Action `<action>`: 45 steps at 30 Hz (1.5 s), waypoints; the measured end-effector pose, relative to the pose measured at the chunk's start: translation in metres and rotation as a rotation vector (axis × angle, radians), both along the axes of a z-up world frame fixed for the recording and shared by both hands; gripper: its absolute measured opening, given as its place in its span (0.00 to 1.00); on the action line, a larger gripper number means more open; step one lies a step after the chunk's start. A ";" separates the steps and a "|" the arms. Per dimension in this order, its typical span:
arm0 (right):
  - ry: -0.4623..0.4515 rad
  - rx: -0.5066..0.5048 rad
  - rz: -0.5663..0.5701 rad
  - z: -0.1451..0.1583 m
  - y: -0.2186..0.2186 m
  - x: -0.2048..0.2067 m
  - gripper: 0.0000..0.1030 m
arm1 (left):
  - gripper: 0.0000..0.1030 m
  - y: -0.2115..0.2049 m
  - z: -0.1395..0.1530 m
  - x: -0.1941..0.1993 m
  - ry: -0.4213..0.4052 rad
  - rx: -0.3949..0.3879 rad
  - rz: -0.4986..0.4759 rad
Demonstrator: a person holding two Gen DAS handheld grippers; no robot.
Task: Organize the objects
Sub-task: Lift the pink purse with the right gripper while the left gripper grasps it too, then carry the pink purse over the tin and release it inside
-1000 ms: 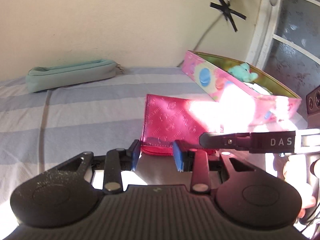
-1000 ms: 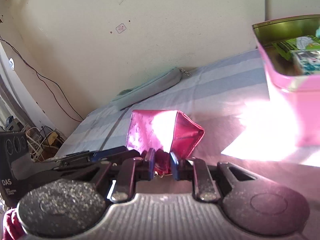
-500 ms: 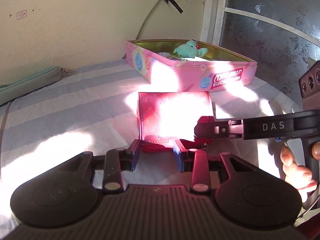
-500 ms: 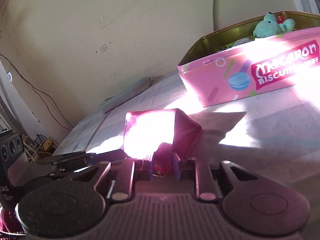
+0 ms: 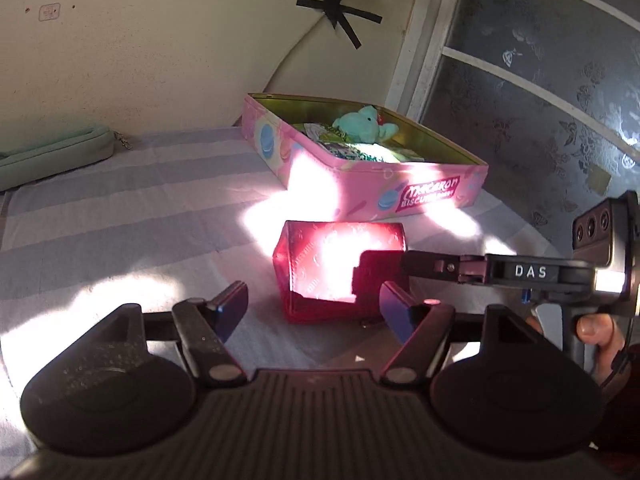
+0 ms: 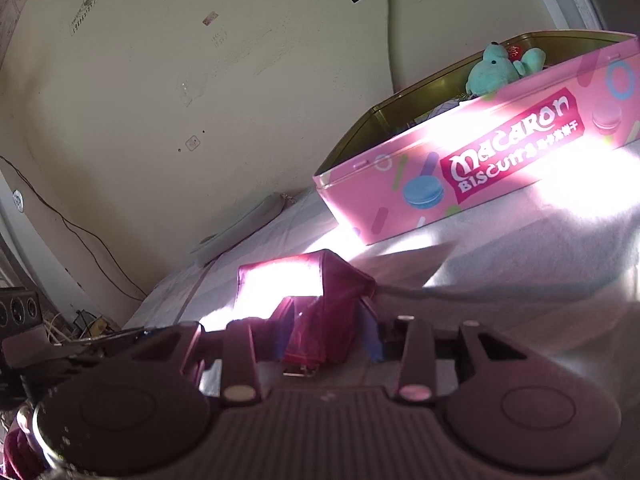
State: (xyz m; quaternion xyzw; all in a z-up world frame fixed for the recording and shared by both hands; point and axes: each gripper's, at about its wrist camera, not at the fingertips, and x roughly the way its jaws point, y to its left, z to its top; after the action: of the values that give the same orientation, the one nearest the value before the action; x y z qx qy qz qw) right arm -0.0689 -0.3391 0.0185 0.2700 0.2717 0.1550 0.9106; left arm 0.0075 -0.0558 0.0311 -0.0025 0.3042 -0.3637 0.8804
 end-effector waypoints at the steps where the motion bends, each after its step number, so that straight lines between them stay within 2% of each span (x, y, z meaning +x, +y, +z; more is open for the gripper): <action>1: -0.004 0.001 -0.001 0.001 -0.002 0.001 0.36 | 0.72 0.001 0.003 0.006 0.014 -0.021 0.012; 4: -0.013 0.002 0.008 0.003 -0.004 0.004 0.36 | 0.69 -0.004 0.001 0.019 0.034 -0.018 0.027; 7: -0.016 -0.014 0.028 0.004 0.000 0.010 0.36 | 0.61 -0.016 -0.004 0.025 0.059 -0.013 0.005; 9: -0.018 -0.025 0.040 0.004 0.003 0.012 0.35 | 0.60 -0.026 -0.009 0.027 0.064 0.007 -0.011; 12: -0.011 -0.037 0.069 0.002 0.007 0.017 0.34 | 0.46 -0.037 -0.018 0.029 0.087 0.042 -0.032; 13: -0.004 -0.040 0.077 0.000 0.008 0.018 0.28 | 0.44 -0.040 -0.020 0.028 0.088 0.047 -0.033; 14: 0.002 -0.040 0.087 -0.001 0.008 0.019 0.22 | 0.44 -0.043 -0.020 0.026 0.082 0.052 -0.035; 22: 0.012 -0.057 0.047 0.004 -0.021 -0.006 0.23 | 0.44 -0.083 -0.019 0.005 0.050 0.111 -0.140; 30: 0.025 -0.038 -0.075 -0.002 -0.070 -0.046 0.25 | 0.44 -0.144 -0.020 -0.013 0.022 0.161 -0.272; 37: 0.025 -0.004 -0.165 -0.007 -0.107 -0.063 0.25 | 0.44 -0.184 -0.020 -0.020 -0.001 0.188 -0.336; 42: 0.016 0.012 -0.189 -0.009 -0.121 -0.067 0.25 | 0.44 -0.199 -0.014 -0.018 0.019 0.182 -0.353; 45: -0.035 0.051 -0.190 0.001 -0.132 -0.070 0.25 | 0.44 -0.203 0.006 -0.015 0.013 0.121 -0.368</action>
State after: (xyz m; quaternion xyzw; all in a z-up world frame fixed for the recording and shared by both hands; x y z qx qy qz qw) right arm -0.1394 -0.4711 0.0196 0.3147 0.2248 0.0793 0.9188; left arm -0.0078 -0.2585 0.0372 0.1038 0.3265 -0.4994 0.7958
